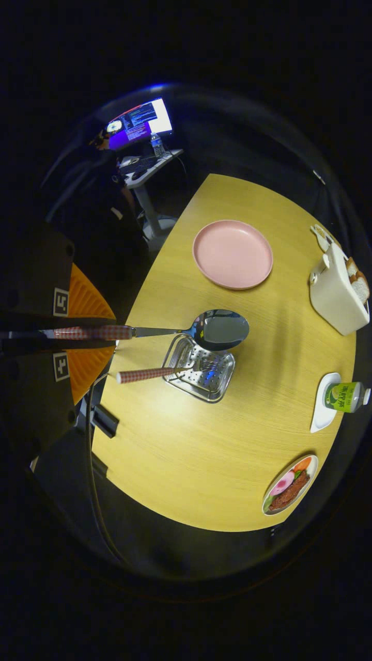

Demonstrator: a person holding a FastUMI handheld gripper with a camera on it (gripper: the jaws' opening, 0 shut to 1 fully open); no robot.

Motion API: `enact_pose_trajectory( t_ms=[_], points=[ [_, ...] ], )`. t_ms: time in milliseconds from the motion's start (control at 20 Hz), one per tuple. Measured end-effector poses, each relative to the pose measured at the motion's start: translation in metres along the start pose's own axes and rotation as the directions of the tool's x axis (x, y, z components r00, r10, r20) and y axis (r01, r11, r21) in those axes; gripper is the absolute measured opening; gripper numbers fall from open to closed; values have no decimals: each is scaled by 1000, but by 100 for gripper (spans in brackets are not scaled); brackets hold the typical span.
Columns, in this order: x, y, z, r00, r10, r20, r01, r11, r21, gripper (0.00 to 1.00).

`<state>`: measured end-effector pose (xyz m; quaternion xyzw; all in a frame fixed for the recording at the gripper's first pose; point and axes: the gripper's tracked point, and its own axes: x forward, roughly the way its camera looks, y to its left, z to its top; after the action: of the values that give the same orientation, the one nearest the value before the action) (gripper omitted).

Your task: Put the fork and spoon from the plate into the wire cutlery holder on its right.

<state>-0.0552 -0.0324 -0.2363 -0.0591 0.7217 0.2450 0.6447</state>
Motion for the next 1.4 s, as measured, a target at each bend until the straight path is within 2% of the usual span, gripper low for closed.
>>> enact_pose_trajectory(
  t_ms=[200, 450, 1050, 1150, 1400],
  points=[
    [6, -27, -9, 987, -27, -156, 25, 1000, -13, 10],
    [18, -42, -7, 941, -31, -336, 28, 1000, -14, 10],
    [42, -43, 15, 817, -43, -575, 59, 998, 8, 10],
    [44, -43, 17, 811, -45, -584, 61, 998, 7, 10],
    [49, -41, 33, 840, -23, -542, 46, 999, 29, 14]
  ],
)
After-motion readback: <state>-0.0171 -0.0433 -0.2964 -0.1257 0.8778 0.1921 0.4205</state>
